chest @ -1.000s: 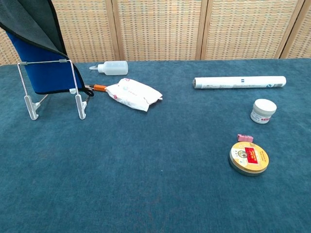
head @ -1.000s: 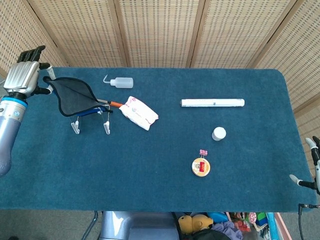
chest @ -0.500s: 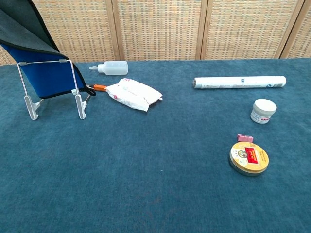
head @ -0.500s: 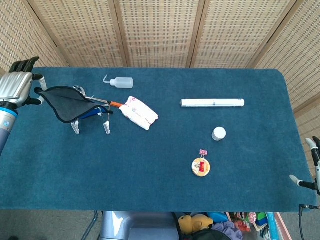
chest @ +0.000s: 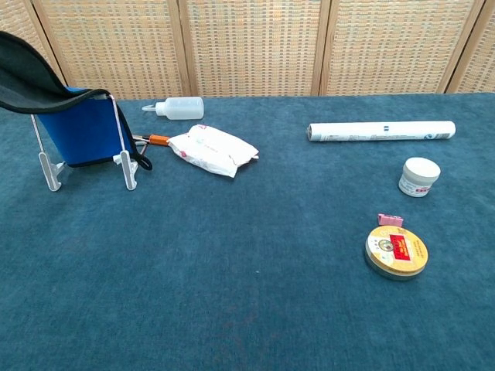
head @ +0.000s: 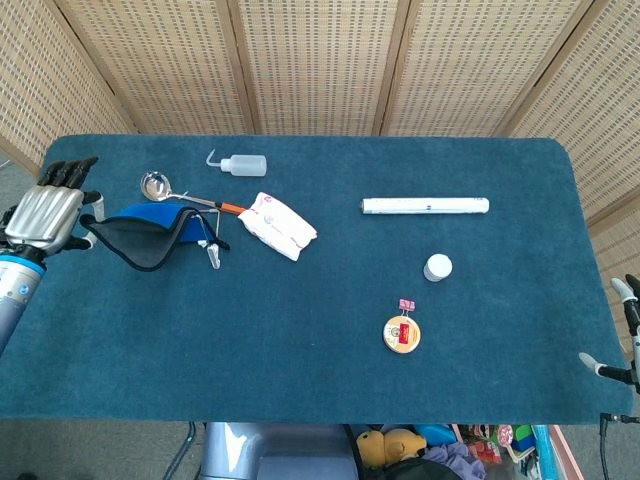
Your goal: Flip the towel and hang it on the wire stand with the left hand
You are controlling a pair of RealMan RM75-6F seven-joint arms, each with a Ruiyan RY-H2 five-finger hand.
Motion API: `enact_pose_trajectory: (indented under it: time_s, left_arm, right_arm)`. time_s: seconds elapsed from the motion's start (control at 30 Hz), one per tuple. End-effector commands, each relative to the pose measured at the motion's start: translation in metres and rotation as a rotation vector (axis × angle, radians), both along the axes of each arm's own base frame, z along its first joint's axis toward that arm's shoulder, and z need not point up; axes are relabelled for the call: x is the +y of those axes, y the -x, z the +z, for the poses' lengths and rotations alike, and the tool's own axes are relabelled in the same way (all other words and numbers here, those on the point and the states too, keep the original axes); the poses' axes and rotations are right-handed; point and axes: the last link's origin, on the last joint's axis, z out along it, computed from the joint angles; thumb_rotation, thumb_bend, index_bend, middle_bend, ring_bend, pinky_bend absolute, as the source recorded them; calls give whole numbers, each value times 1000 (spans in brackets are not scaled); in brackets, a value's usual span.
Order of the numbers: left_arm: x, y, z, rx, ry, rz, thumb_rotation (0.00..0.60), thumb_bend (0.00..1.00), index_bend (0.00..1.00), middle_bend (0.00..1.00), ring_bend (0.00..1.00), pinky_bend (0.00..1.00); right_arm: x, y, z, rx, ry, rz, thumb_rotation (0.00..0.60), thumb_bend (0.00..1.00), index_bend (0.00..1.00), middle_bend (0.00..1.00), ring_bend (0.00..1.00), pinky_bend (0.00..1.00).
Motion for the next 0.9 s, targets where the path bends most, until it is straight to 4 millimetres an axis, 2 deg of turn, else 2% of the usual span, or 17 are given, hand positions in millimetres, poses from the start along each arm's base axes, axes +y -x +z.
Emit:
enact_pose_trajectory:
  time_s: [0.03,0.23,0.37,0.5,0.57,0.6,0.63,0.67,0.7,0.73,0.9]
  left_arm:
    - [-6,8,-12,19,23,5,600,614,891,0,0,0]
    - [-19,22,-33,46,80,11,600,615,891,0,0,0]
    - [-25,27,-41,82,90,9,600,615,890,0,0,0]
    - [-29,32,-52,115,97,7,600,607,857,0,0,0]
    - [-32,36,-58,140,106,10,600,535,729,0,0,0]
    - [-33,37,-61,153,115,11,600,455,529,0,0,0]
    - [-34,38,-66,155,124,11,600,368,288,0,0,0]
    - [-35,38,-69,144,130,11,600,300,100,0,0,0]
    - [-36,38,-71,134,133,10,600,268,26,0,0,0]
    - [-37,38,-72,123,136,9,600,234,0,0,0,0]
    - [-43,37,-77,37,138,-36,600,165,0,0,0,0]
  right_arm:
    - [2,-2,1,-3,1,9,600,0,0,0,0,0]
    - [8,-5,4,-12,7,29,600,0,0,0,0,0]
    - [10,-6,7,-18,13,35,600,0,0,0,0,0]
    - [13,-6,9,-24,15,45,600,0,0,0,0,0]
    - [14,-7,10,-27,17,50,600,0,0,0,0,0]
    - [15,-8,10,-28,18,53,600,0,0,0,0,0]
    - [16,-8,11,-30,20,56,600,0,0,0,0,0]
    - [16,-8,11,-31,20,58,600,0,0,0,0,0]
    - [17,-8,11,-32,20,60,600,0,0,0,0,0]
    - [17,-8,12,-33,20,60,600,0,0,0,0,0]
    - [18,-8,12,-40,17,64,600,0,0,0,0,0]
